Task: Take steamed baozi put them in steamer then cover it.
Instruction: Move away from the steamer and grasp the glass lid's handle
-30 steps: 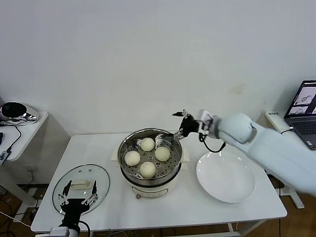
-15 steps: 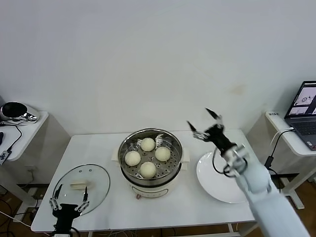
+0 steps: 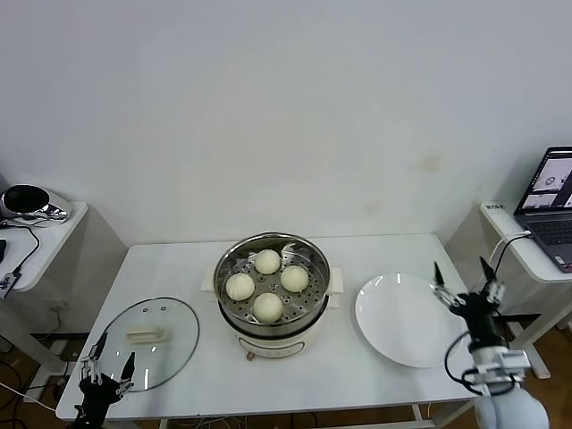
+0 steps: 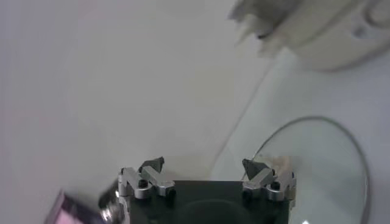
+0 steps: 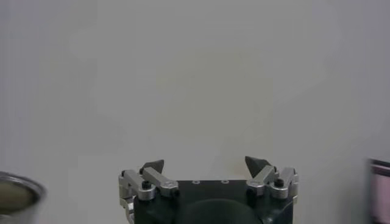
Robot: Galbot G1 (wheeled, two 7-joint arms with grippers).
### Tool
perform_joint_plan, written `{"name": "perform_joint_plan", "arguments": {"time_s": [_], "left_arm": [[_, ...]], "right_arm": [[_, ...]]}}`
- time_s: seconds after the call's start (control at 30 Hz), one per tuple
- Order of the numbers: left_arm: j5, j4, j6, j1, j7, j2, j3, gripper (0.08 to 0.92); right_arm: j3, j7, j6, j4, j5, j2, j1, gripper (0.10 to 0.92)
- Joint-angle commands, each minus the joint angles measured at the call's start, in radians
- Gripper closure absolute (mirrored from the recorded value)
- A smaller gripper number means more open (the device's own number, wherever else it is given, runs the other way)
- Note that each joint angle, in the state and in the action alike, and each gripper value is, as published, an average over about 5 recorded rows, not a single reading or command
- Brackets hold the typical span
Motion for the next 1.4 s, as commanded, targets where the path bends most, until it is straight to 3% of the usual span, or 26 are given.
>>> {"name": "perform_joint_plan", "arguments": {"time_s": [0.03, 0.53, 1.4], "left_arm": [[0.269, 0.207, -0.040, -0.161, -0.008, 0.085, 0.010, 0.177], [0.298, 0.332, -0.042, -0.309, 0.013, 0.110, 0.078, 0.177], [0.315, 0.400, -0.036, -0.426, 0.038, 0.106, 0.142, 0.177]], "right_arm": [[0.151, 0.032, 0.050, 0.021, -0.032, 0.099, -0.139, 0.203], [0.181, 0.038, 0.062, 0.040, -0.036, 0.126, -0.160, 0.203], [0.162, 0.033, 0.082, 0.019, -0.076, 0.144, -0.168, 0.203]]}}
